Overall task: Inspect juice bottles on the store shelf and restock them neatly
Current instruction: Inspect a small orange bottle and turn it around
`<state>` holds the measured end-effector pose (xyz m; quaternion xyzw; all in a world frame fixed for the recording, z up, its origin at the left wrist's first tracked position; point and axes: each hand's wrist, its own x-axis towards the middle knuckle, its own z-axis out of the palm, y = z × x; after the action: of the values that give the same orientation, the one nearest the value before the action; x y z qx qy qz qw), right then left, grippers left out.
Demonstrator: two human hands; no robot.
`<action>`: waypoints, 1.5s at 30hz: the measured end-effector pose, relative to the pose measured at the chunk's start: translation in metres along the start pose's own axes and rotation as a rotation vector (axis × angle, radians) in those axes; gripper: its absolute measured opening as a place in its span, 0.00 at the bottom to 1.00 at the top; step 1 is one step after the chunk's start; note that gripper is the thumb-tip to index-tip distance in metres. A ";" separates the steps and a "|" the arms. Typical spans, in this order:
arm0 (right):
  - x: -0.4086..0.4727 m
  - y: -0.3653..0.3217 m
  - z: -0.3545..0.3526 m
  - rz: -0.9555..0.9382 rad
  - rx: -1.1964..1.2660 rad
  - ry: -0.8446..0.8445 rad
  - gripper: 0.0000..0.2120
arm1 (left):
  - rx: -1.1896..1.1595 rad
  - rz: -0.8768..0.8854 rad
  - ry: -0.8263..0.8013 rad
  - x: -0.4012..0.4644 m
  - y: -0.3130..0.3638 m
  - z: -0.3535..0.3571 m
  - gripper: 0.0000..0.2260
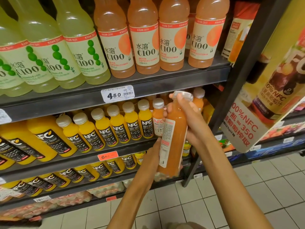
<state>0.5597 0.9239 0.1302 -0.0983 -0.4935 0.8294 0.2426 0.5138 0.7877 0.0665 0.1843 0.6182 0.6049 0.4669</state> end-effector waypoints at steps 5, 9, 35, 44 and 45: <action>-0.004 -0.003 0.002 0.005 -0.230 0.102 0.24 | 0.041 0.087 0.067 -0.002 0.000 0.007 0.31; -0.004 -0.005 0.002 0.004 -0.145 0.005 0.20 | -0.314 0.065 -0.133 -0.005 0.002 0.000 0.31; 0.004 0.032 -0.017 0.600 0.475 0.185 0.22 | -0.872 -0.180 -0.358 -0.034 0.029 0.020 0.22; 0.004 0.033 -0.021 0.575 0.317 0.170 0.18 | -0.725 -0.160 -0.280 -0.033 0.025 0.015 0.25; 0.005 0.030 -0.022 0.522 0.299 0.178 0.17 | -0.655 -0.144 -0.268 -0.032 0.023 0.014 0.25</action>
<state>0.5546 0.9316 0.0943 -0.2572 -0.3007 0.9153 0.0755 0.5329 0.7748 0.1016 0.0586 0.3364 0.7067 0.6197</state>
